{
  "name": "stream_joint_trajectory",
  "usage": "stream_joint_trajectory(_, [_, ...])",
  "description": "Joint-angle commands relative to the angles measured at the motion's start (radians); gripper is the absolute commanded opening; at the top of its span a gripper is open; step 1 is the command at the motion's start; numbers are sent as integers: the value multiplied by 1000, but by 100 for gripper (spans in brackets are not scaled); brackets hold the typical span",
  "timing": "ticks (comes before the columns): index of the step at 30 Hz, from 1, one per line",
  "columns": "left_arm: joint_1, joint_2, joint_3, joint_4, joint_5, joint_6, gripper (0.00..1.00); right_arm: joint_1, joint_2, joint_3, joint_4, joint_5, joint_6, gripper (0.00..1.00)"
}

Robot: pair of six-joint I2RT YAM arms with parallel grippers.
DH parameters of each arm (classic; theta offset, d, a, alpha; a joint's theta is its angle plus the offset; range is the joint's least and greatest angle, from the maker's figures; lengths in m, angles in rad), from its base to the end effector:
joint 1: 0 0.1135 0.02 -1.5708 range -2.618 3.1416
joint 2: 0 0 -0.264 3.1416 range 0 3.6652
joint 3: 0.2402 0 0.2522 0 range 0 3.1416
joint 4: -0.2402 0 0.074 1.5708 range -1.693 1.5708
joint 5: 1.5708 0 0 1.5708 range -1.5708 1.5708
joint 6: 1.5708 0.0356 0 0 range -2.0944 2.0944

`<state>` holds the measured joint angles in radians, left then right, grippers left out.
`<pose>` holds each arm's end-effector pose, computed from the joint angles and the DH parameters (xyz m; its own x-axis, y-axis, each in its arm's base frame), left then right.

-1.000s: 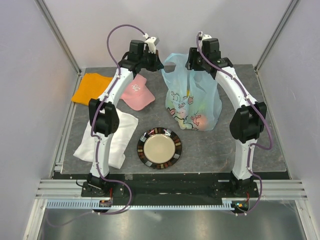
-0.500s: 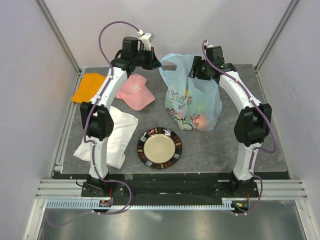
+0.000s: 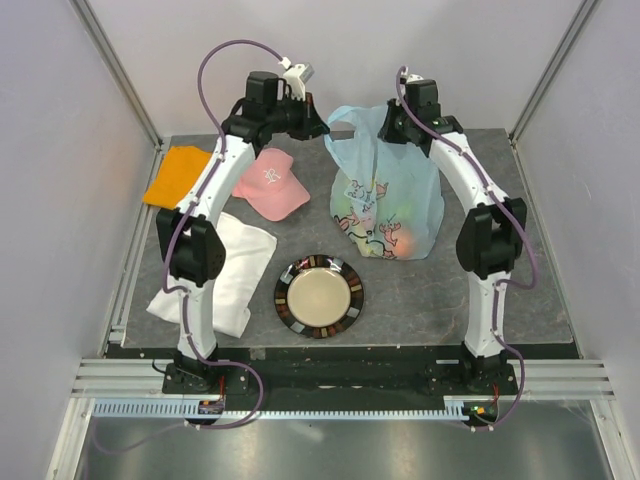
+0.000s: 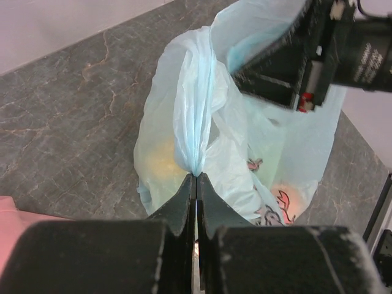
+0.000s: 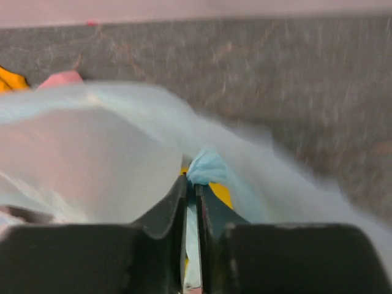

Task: Take the fake fruits out of the plastic bag
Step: Adjust the plastic bag at the center of the board.

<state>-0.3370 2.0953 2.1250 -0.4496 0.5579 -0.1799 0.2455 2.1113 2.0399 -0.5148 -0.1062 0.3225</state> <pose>0.4566 -0.1800 0.3668 -0.5104 0.0180 -0.8598 0.6560 0.6546 -0.3757 0.4798 0.1241 0.3217 -0.6127 0.1714 -0.7715 -0.1404 0.9371 0.3196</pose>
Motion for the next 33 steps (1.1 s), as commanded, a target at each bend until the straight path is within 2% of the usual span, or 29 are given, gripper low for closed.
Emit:
stream_joint_trajectory(1, [7, 74, 183, 43, -55, 16, 2, -31, 119, 253, 70, 5, -89, 5])
stream_joint_trajectory(3, [12, 133, 249, 72, -76, 55, 2, -44, 160, 373, 94, -1, -118, 3])
stream_joint_trajectory(9, [21, 187, 446, 238, -96, 89, 2, -89, 105, 428, 336, -44, -174, 0])
stream_joint_trajectory(14, [16, 102, 417, 266, -64, 59, 2, -100, -23, 382, 377, -115, -240, 0])
stream_joint_trajectory(17, [16, 19, 334, 217, -18, 53, 1, -106, -155, 226, 380, -145, -298, 0])
stream_joint_trajectory(18, [16, -30, 279, 200, 28, 62, 2, -113, -196, 98, 380, -147, -312, 0])
stream_joint_trajectory(20, [15, -85, 209, 134, 72, 74, 2, -126, -336, -56, 380, -142, -342, 0])
stream_joint_trajectory(21, [15, -148, 106, 115, 114, 86, 2, -144, -435, -227, 375, -136, -347, 0])
stream_joint_trajectory(23, [12, -223, -38, 77, 149, 92, 2, -161, -534, -404, 357, -119, -355, 0])
stream_joint_trajectory(24, [10, -256, -180, 63, 172, 95, 2, -170, -622, -575, 319, -110, -358, 0])
stream_joint_trajectory(26, [-5, -339, -311, 19, 186, 112, 2, -170, -704, -738, 273, -75, -355, 0])
stream_joint_trajectory(27, [-13, -362, -417, -30, 178, 129, 2, -170, -771, -876, 227, -79, -355, 0])
stream_joint_trajectory(28, [-19, -394, -465, -49, 177, 134, 2, -170, -801, -932, 204, -81, -356, 1])
stream_joint_trajectory(30, [-37, -414, -551, -99, 171, 131, 2, -170, -862, -1025, 136, -69, -332, 26])
stream_joint_trajectory(32, [-51, -445, -608, -101, 169, 119, 2, -172, -887, -1023, 78, -85, -333, 51])
stream_joint_trajectory(33, [-57, -454, -617, -97, 154, 123, 2, -170, -902, -990, 65, -98, -348, 56])
